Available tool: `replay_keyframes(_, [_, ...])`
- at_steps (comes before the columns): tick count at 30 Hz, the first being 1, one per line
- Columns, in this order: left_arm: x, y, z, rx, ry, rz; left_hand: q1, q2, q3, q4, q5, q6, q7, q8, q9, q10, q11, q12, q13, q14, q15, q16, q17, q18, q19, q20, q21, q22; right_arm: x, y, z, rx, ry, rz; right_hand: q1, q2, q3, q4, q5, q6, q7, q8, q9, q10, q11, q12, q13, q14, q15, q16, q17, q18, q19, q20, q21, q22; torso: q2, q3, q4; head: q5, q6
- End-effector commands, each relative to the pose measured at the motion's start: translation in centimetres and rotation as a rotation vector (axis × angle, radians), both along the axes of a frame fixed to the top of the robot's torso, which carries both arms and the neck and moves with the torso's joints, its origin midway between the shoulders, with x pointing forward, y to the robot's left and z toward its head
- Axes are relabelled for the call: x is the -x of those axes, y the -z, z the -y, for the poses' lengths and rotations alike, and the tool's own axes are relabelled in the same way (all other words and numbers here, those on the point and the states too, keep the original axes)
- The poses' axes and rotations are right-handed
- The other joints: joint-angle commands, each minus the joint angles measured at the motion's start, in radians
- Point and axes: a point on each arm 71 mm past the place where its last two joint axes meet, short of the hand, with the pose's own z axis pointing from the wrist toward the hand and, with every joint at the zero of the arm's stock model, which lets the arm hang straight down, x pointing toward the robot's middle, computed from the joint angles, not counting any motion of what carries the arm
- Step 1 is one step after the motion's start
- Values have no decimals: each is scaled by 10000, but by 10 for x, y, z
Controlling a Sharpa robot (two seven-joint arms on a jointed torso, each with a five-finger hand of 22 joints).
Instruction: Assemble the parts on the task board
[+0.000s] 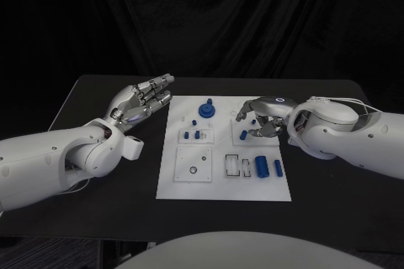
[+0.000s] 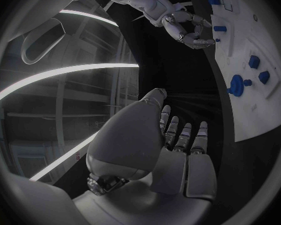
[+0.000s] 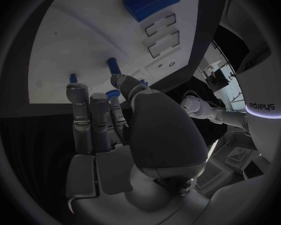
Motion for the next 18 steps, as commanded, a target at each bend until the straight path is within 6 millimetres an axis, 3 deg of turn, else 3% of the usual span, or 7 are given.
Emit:
replay_keyframes(1, [5, -17, 0, 1801, 313, 1906, 109, 44, -3, -90, 78, -67, 3, -46, -24, -32, 68, 75, -8, -4, 60, 1, 2, 103, 15, 96, -28, 38, 4, 5, -1, 532, -403, -339, 66, -10, -8, -66, 31, -95, -9, 47, -15, -71, 15, -42, -34, -90, 15, -43, -56, 150, -63, -19, -35, -5, 143, -18, 95, -106, 0])
replay_keyframes(3, [5, -17, 1, 1838, 345, 1874, 124, 58, 3, -134, 112, -74, 26, -46, -38, -25, 104, 121, -4, 6, 80, 12, 4, 119, 31, 129, -22, 69, 5, 5, -1, 551, -465, -393, 62, -15, -13, -86, 24, -122, -17, 42, -19, -86, 16, -40, -54, -114, 15, -60, -90, 155, -92, -21, -69, -11, 156, -16, 93, -108, 0])
replay_keyframes(5, [5, -17, 1, 1863, 376, 1840, 128, 68, 3, -168, 149, -100, 33, -50, -56, -16, 138, 161, 0, 20, 93, 27, 7, 134, 46, 148, -17, 81, 6, 7, -1, 579, -511, -464, 61, -15, -18, -117, -12, -155, -34, 42, -23, -100, 17, -32, -83, -148, 13, -81, -137, 159, -125, -24, -97, -10, 252, -15, 61, -76, 0])
replay_keyframes(10, [4, -16, 2, 1877, 425, 1767, 134, 84, 9, -206, 191, -148, 45, -57, -78, -10, 182, 192, 1, 23, 111, 26, 6, 143, 50, 157, -19, 50, 7, 13, -1, 622, -550, -607, -92, 73, -116, -114, -510, -171, -22, 122, -6, -71, 20, 67, -213, -188, 52, -49, -258, 155, -183, 5, -134, 20, 318, 2, 24, -47, 0])
replay_keyframes(15, [4, -14, 3, 1870, 488, 1645, 146, 120, 30, -267, 242, -204, 60, -64, -108, -14, 263, 217, -2, 31, 148, 34, 7, 150, 60, 171, -19, 40, 7, 18, -2, 519, -564, -609, -214, 208, -158, -77, -629, 192, 78, 505, 144, 408, 11, 386, -303, -122, 100, 113, -294, 138, -99, 51, -37, 91, 351, 12, 3, -21, 0])
replay_keyframes(18, [3, -13, 3, 1860, 516, 1577, 150, 153, 50, -308, 250, -260, 83, -69, -132, -38, 313, 212, -7, 54, 191, 64, 14, 148, 70, 192, -17, 38, 8, 19, -2, 395, -548, -512, -314, 261, -101, -45, -530, 575, 71, 908, 306, 1005, -9, 648, -382, -9, 78, 297, -261, 112, 36, 53, 111, 171, 360, 21, -7, -12, 0])
